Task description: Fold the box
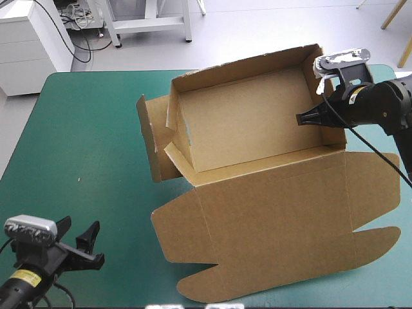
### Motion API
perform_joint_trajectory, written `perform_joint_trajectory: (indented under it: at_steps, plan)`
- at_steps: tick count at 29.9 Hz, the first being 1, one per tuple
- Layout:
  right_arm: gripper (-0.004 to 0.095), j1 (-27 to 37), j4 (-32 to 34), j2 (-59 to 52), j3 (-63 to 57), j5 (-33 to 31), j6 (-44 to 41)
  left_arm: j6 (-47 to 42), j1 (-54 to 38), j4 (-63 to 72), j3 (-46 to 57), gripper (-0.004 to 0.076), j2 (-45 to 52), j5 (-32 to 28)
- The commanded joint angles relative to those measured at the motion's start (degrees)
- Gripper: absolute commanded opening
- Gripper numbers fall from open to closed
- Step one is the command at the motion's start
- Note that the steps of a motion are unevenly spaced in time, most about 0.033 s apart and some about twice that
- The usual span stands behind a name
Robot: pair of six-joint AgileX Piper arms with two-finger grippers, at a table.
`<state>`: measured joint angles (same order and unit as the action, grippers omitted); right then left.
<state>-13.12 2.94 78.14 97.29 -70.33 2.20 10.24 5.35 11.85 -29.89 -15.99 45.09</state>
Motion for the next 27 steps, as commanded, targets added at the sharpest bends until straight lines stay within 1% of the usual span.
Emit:
perform_joint_trajectory:
  at_steps: [1,4,8,12,17,21,23,27]
  plan:
    - [-0.0022,0.1,-0.3,-2.0,2.1,3.3,0.1,-4.2,-0.2,0.7,-3.5,0.0438,-9.3,-6.9]
    - [-0.0022,0.1,-0.3,-2.0,2.1,3.3,0.2,-5.5,-0.2,1.3,-6.0,0.0438,-17.7,-8.5]
    - [-0.0022,0.1,-0.3,-2.0,2.1,3.3,0.3,-6.0,-0.2,1.5,-10.5,0.0438,-28.3,-8.6]
    - [-0.0022,0.1,-0.3,-2.0,2.1,3.3,0.5,-6.0,-0.2,2.6,-14.9,0.0438,-36.2,-8.9]
    - [-0.0022,0.1,-0.3,-2.0,2.1,3.3,0.5,-1.1,-0.3,6.0,-19.5,0.0438,-46.1,-10.4]
    - [-0.0022,0.1,-0.3,-2.0,2.1,3.3,0.5,7.6,-3.5,15.4,-22.6,0.0438,-53.8,-8.9]
    - [-0.0022,0.1,-0.3,-2.0,2.1,3.3,0.5,13.9,-6.9,22.6,-23.3,0.0438,-56.9,-7.3]
    - [-0.0022,0.1,-0.3,-2.0,2.1,3.3,0.5,29.3,-13.6,41.0,-23.4,0.0438,-62.1,-3.2]
